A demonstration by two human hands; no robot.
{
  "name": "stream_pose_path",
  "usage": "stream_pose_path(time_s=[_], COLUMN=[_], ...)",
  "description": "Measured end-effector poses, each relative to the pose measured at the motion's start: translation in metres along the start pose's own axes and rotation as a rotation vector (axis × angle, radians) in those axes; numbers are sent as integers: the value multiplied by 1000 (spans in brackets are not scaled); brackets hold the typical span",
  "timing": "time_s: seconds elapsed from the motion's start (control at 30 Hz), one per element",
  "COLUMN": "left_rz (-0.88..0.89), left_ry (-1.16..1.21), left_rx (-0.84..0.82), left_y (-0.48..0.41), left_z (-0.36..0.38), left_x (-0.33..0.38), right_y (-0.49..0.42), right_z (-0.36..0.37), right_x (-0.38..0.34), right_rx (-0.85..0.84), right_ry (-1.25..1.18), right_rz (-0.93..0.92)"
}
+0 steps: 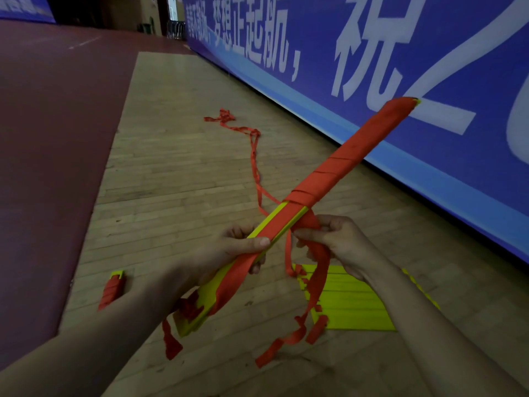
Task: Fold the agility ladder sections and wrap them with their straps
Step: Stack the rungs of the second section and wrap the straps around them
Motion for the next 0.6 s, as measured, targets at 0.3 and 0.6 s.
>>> stream_pose_path(time_s=[0.3,0.6], left_rz=[-4,30], left_ry=[-39,-366], left_rx=[192,396], left_y=[-5,-18], left_z=[2,8], left_x=[-4,-22], right_y=[-1,-5], right_z=[6,21], right_x=[-1,6], right_rx=[188,280], right_ry=[193,353], right_rz=[-195,-233])
Point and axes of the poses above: each hand's wrist, its own y-axis away from the middle knuckle, its own z-axis out of the palm, x = y × z, the point moved 1 cm from there along -y, towards the middle knuckle, and after that the axes turned 1 degree about x, right-handed, at the moved point
